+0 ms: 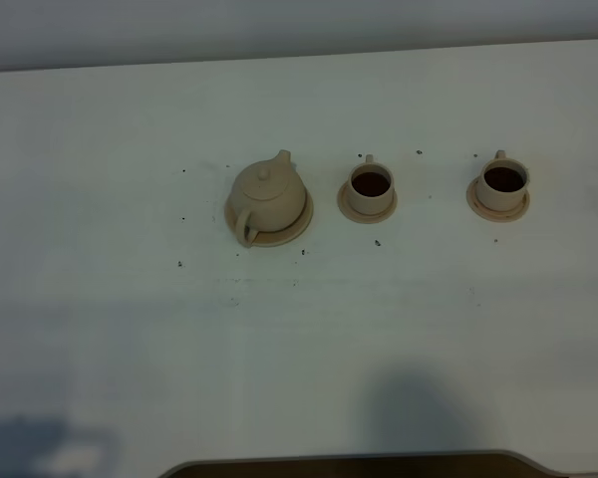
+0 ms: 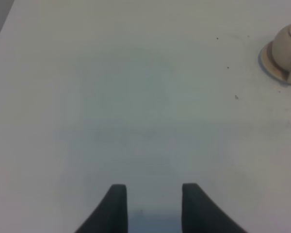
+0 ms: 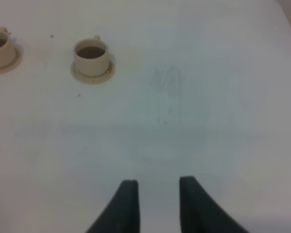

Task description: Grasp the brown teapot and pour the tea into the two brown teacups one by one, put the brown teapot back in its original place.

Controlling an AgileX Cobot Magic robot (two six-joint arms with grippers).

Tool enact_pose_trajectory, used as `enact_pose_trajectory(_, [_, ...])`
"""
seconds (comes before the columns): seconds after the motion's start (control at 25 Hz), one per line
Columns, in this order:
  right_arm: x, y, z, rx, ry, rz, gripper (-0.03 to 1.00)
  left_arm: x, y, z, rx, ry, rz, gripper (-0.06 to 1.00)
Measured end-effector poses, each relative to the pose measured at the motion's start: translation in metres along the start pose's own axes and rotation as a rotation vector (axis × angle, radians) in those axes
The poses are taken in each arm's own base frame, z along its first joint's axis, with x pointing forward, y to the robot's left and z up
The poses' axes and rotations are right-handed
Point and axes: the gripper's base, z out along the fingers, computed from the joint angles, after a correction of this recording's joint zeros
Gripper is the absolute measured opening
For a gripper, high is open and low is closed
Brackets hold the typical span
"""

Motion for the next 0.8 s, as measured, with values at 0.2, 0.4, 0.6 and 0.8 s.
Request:
enact_pose_trajectory(0.2, [0.0000,0.0000,0.0000,0.000,0.000,0.001,0.23,0.0000,0.0000,0.0000,0.000,0.000,0.000,0.27])
enact_pose_trajectory(0.4, [0.0000,0.0000,0.0000,0.000,0.000,0.001,0.23,0.0000,0.0000,0.0000,0.000,0.000,0.000,0.27])
enact_pose_trajectory(0.6, [0.0000,0.0000,0.0000,0.000,0.000,0.001,0.23,0.0000,0.0000,0.0000,0.000,0.000,0.000,0.27])
enact_pose_trajectory(0.8, [0.0000,0.0000,0.0000,0.000,0.000,0.000,0.23,0.0000,0.0000,0.0000,0.000,0.000,0.001,0.27])
